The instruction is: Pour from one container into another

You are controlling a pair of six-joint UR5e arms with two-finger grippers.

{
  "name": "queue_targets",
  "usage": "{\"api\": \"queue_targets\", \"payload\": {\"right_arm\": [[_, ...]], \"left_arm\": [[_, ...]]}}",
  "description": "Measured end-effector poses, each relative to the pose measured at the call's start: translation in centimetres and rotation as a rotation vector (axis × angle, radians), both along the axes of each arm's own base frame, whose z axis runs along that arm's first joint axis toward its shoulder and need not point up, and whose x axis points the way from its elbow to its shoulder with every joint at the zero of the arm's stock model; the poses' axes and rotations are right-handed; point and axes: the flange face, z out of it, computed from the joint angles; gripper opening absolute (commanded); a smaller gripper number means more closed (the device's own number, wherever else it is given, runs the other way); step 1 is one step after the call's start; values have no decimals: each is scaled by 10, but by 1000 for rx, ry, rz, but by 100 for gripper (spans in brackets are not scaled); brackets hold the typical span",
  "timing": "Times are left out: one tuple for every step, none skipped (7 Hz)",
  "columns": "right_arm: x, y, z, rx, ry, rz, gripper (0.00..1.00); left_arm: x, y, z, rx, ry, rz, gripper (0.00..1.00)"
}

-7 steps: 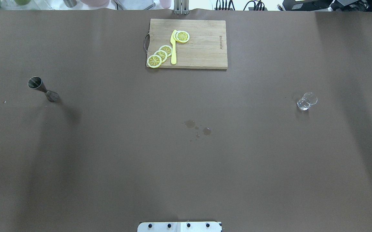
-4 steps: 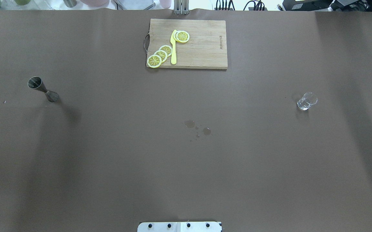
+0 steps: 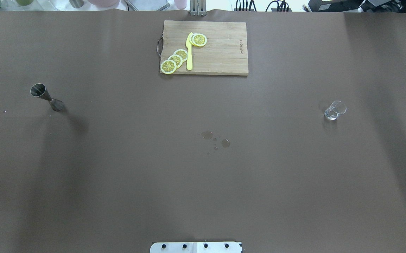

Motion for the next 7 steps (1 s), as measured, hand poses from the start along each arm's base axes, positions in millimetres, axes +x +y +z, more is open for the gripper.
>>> {"api": "queue_targets", "payload": {"right_arm": [[-5,5,11,42,-48,-26,100],[-13,5,15,112,-100,-58,100],[-22,3,15,177,-126,-86,100],[-30,0,16,213,-137,-108,100],[-37,-4,12,233,-149,-125,100],[-44,-11,2,243,-172,-135,100],[-52,-20,-9,250,-191,-142,100]], "left_arm": [[0,0,1,-1,0,0,99],[0,0,2,-3,1,0,99],[0,0,3,-4,1,1,99],[1,-1,1,-2,1,1,99],[1,-4,-1,-1,1,0,99],[1,-5,-3,1,2,-1,99],[1,-6,-4,2,4,-1,99]]}}
